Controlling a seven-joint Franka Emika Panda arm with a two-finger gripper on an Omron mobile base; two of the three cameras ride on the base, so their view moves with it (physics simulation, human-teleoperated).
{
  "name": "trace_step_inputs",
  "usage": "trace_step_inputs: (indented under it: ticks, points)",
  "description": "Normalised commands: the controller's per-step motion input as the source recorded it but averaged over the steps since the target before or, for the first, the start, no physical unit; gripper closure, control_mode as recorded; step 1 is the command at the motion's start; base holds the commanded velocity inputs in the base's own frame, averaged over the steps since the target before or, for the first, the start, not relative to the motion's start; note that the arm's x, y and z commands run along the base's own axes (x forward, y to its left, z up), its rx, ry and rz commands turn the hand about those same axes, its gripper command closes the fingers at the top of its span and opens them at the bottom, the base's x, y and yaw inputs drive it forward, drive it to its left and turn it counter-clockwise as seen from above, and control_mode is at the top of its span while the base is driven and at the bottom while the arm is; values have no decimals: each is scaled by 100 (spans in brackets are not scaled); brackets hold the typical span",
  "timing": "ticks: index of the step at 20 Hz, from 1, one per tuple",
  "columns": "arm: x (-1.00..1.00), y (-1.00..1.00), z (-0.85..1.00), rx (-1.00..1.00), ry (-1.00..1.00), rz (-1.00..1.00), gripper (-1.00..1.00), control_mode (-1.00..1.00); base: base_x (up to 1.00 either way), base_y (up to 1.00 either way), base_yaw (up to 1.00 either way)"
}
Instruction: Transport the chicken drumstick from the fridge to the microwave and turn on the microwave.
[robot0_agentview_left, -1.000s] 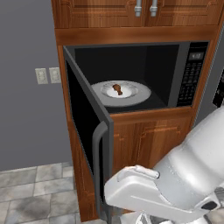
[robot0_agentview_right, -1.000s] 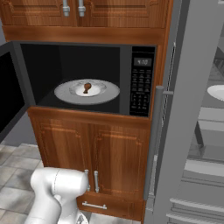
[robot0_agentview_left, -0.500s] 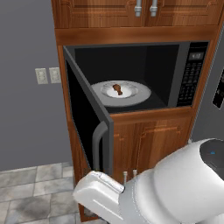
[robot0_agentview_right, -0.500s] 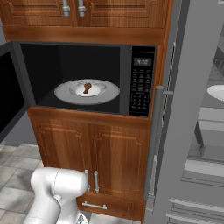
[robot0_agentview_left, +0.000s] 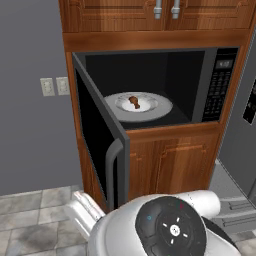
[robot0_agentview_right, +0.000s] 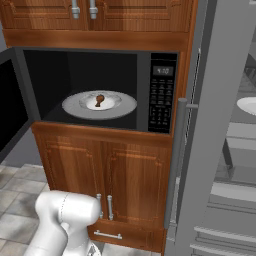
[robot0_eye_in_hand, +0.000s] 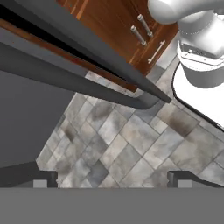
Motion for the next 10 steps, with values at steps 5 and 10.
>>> trace_step_inputs:
  ticks: [5, 10]
  points:
    - [40, 12, -22, -1, -16, -11, -100, -100, 0, 0, 0]
    - [41, 18, -21, -12, -17, -10, -100, -100, 0, 0, 0]
